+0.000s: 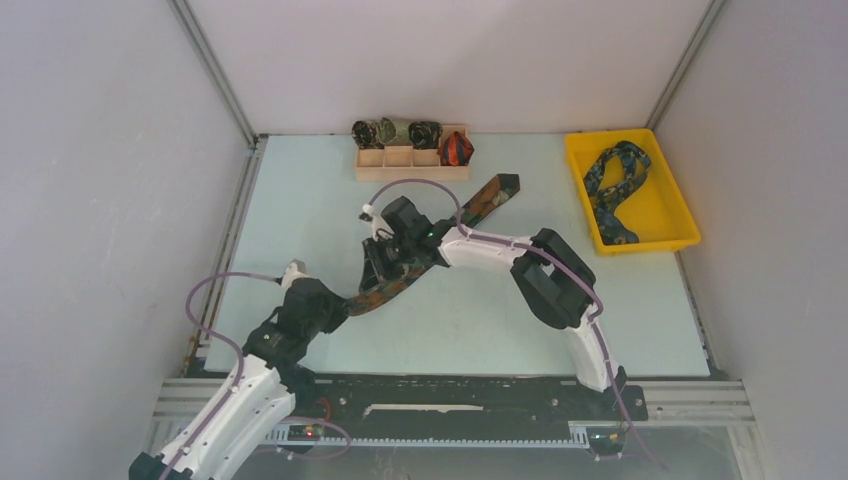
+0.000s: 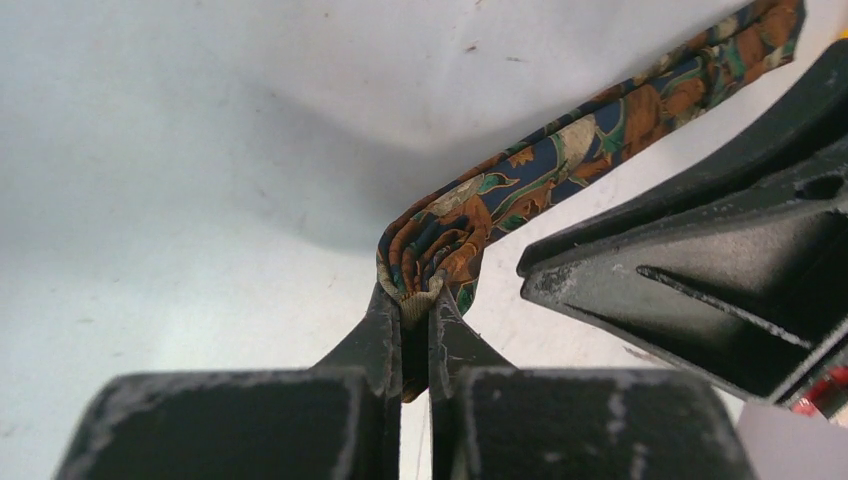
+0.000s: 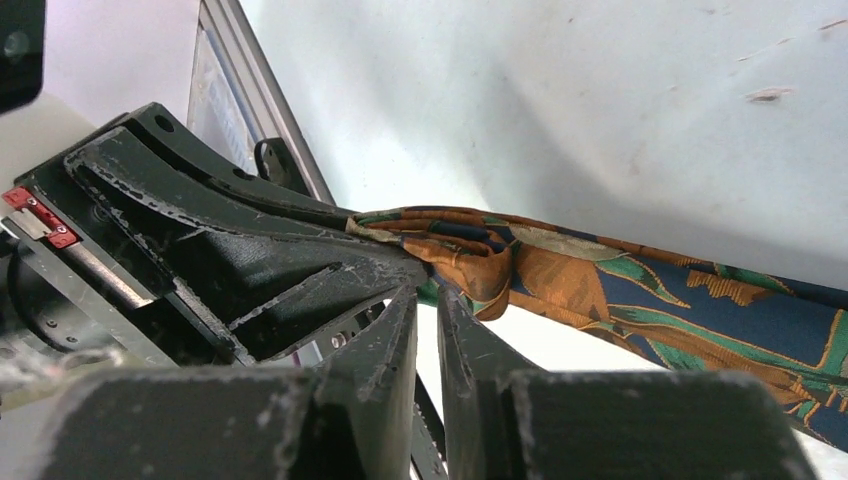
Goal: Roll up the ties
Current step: Roll the tie at the center of the board.
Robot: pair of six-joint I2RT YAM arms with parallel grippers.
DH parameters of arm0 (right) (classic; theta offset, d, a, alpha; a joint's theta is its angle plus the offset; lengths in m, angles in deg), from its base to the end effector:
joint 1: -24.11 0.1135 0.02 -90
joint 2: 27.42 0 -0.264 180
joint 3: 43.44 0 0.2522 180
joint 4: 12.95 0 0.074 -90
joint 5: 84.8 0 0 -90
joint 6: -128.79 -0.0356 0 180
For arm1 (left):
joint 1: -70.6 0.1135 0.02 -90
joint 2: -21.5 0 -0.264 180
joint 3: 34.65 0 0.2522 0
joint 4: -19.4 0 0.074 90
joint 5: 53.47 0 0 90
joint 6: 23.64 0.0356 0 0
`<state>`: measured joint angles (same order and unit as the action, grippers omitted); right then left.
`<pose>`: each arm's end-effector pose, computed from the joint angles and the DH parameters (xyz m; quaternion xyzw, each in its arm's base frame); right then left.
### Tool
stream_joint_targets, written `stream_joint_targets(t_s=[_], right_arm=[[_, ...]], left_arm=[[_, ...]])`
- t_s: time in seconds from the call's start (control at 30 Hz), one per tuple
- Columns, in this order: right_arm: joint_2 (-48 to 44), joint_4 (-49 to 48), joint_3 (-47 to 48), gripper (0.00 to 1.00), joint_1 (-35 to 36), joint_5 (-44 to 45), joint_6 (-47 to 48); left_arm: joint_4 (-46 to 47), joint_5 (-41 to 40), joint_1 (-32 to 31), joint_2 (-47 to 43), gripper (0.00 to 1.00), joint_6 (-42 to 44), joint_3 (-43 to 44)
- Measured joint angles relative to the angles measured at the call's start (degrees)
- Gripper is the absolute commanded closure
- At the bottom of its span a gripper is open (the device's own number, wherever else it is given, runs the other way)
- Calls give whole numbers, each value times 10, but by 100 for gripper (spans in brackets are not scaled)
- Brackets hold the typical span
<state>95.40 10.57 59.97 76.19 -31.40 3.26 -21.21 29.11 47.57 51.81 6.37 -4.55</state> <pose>0.2758 0.3886 0.1817 -0.2494 0.8433 0.4702 0.0743 0.1187 -0.0455 0.1744 -0.3132 0.8521 -0.2311 0.3500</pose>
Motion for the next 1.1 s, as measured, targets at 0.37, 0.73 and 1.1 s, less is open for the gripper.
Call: stream_joint_targets(t_s=[0.37,0.73,1.1], right_arm=[[26,-1,2,92,42,23,-4],[58,0,12,94,42,26,-10],[73,0,32,94,44,30,-13]], left_arm=[[-73,-15,0,25,100,26,37],[-88,-15,0,63,100,27,52],[-97,-20,0,75,100,31,67]])
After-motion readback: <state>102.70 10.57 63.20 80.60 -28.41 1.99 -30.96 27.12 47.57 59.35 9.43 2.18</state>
